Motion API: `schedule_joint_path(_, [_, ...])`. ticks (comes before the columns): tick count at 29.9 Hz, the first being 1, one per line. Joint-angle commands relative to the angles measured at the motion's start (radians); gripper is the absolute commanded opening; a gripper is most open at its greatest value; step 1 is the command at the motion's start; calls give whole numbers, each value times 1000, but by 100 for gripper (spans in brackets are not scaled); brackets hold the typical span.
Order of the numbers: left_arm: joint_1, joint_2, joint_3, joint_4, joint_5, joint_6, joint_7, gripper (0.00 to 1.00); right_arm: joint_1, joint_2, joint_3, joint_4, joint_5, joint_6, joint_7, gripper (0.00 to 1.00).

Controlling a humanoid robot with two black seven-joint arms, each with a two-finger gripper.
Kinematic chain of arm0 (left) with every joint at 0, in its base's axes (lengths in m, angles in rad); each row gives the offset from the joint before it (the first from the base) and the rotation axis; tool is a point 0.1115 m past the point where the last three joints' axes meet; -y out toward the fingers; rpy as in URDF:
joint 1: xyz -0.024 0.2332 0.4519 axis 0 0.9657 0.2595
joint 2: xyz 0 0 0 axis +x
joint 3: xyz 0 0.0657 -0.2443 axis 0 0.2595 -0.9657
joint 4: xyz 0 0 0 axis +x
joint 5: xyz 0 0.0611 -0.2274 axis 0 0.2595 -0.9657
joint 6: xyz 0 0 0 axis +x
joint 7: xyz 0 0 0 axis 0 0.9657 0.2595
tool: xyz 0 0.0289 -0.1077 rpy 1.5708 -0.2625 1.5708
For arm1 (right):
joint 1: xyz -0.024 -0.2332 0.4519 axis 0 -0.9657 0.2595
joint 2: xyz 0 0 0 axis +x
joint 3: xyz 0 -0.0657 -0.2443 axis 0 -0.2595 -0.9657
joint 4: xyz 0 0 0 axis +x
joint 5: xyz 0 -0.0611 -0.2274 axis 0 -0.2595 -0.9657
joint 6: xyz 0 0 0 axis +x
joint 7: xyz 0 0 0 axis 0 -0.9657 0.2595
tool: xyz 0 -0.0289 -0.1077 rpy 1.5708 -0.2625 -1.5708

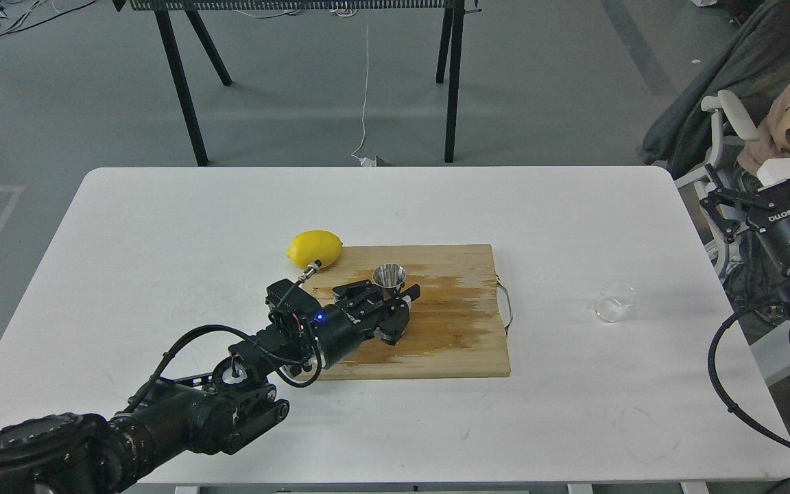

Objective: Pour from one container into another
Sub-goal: 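Carry the jigger over the cutting board and lower it down, then set the jigger upright on the board and open the left gripper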

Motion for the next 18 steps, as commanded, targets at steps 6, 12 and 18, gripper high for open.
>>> schedule_joint_path(6, [1, 0, 0, -10, 0, 0, 0, 62, 0, -1, 0, 0, 0, 0, 0, 98])
schedule_joint_path(12, [8, 0, 0, -25, 0, 0, 0, 91, 0, -1, 0, -2, 0, 0, 0, 98])
schedule_joint_path(18, [24, 0, 0, -30, 0, 0, 0, 97, -1, -1, 0, -2, 0, 0, 0, 98])
